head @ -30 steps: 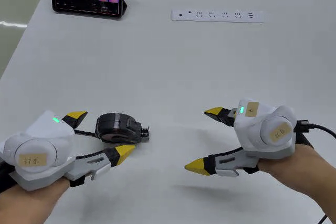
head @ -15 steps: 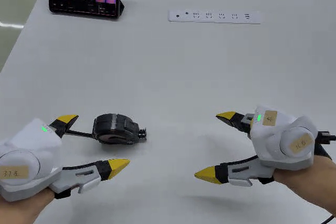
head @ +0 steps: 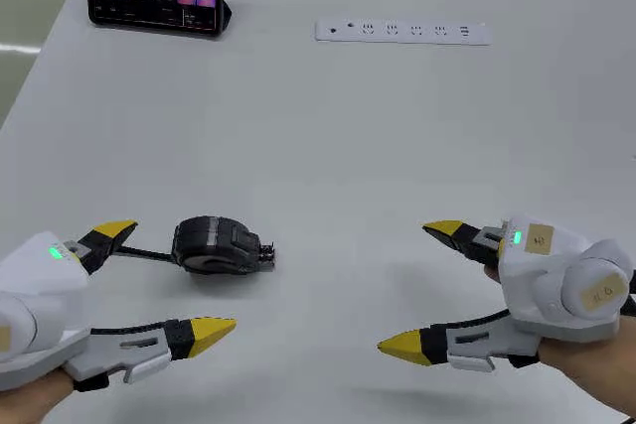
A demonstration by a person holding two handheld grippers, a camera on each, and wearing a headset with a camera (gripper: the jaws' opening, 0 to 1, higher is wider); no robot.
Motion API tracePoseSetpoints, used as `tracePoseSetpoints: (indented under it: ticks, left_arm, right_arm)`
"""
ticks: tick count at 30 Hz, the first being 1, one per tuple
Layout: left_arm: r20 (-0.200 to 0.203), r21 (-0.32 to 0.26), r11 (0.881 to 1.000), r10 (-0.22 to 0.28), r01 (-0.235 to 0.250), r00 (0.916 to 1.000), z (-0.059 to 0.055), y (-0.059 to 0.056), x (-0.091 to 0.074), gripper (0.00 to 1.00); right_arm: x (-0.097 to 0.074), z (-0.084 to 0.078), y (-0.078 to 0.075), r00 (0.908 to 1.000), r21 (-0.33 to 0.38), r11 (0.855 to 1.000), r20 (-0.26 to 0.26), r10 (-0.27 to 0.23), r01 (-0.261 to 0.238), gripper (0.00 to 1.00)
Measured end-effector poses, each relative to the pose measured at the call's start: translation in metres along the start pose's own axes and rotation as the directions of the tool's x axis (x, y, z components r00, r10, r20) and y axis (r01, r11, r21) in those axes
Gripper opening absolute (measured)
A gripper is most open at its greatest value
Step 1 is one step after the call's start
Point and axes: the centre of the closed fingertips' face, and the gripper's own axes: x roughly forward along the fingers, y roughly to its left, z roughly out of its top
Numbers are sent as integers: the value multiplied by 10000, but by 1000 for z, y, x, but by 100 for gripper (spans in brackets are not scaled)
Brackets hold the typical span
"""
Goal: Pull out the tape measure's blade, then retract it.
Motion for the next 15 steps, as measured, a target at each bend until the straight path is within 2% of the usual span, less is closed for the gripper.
tracePoseSetpoints:
  ticks: [11,15]
  left_arm:
    - [13,137,9988,-474,474,9989,-3,-6,-6,96]
    - [180,81,9978,-657,656,9977,-3,-8,-9,97]
  right_arm:
    - [-16,1,-4,9988,505,9985,434,-221,199,88]
    - [-20,-1,-4,9984,589,9979,478,-287,259,89]
